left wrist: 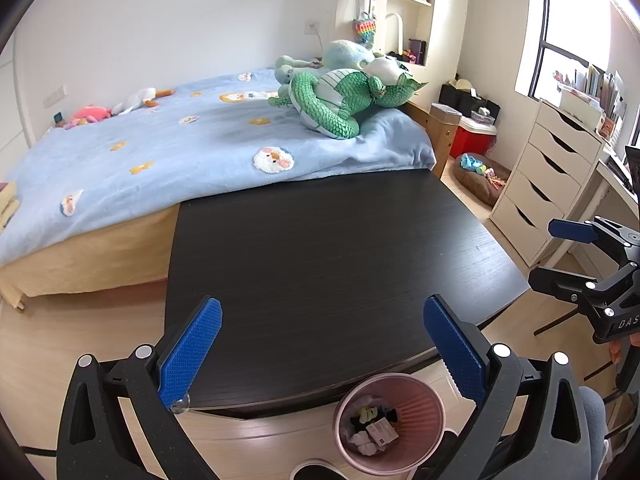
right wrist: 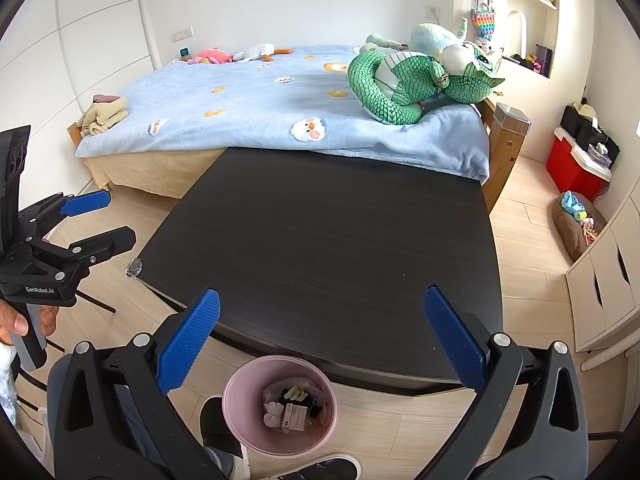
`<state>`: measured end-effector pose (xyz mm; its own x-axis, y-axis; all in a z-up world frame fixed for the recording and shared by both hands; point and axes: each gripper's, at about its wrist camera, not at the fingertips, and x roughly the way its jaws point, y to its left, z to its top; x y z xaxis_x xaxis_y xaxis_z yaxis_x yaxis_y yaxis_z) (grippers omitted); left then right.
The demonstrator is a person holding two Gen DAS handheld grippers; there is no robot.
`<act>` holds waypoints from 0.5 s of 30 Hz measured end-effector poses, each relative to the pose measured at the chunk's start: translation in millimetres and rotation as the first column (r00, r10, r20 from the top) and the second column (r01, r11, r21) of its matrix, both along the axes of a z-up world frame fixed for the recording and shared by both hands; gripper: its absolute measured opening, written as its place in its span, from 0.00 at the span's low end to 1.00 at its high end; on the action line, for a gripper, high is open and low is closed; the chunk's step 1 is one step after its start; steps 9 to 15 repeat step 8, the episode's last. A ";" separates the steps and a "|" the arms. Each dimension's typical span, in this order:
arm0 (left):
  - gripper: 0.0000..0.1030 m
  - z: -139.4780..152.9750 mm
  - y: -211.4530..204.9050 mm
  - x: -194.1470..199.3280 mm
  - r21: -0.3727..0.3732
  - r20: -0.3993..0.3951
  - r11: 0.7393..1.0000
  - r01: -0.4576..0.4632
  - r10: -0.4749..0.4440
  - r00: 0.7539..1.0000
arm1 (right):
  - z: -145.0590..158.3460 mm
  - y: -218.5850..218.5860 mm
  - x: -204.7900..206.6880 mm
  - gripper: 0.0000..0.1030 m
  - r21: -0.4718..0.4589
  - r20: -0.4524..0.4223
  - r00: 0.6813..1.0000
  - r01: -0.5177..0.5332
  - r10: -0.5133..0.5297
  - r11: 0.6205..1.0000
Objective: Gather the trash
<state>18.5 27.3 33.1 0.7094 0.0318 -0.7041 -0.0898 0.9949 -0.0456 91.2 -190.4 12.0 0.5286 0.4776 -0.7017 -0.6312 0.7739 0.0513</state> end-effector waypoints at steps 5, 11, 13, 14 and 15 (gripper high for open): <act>0.94 -0.2 -1.8 1.7 -0.003 -0.011 1.000 0.007 -0.007 1.000 | -0.5 0.3 -0.2 0.97 -0.001 -0.001 1.000 0.000 0.000 1.000; 0.94 0.4 -1.8 1.2 0.000 -0.007 1.000 0.000 0.000 1.000 | -0.3 -0.1 -0.1 0.97 0.000 -0.001 1.000 0.001 -0.001 1.000; 0.94 0.4 -1.8 1.2 0.000 -0.007 1.000 0.000 0.000 1.000 | -0.3 -0.1 -0.1 0.97 0.000 -0.001 1.000 0.001 -0.001 1.000; 0.94 0.4 -1.8 1.2 0.000 -0.007 1.000 0.000 0.000 1.000 | -0.3 -0.1 -0.1 0.97 0.000 -0.001 1.000 0.001 -0.001 1.000; 0.94 0.4 -1.8 1.2 0.000 -0.007 1.000 0.000 0.000 1.000 | -0.3 -0.1 -0.1 0.97 0.000 -0.001 1.000 0.001 -0.001 1.000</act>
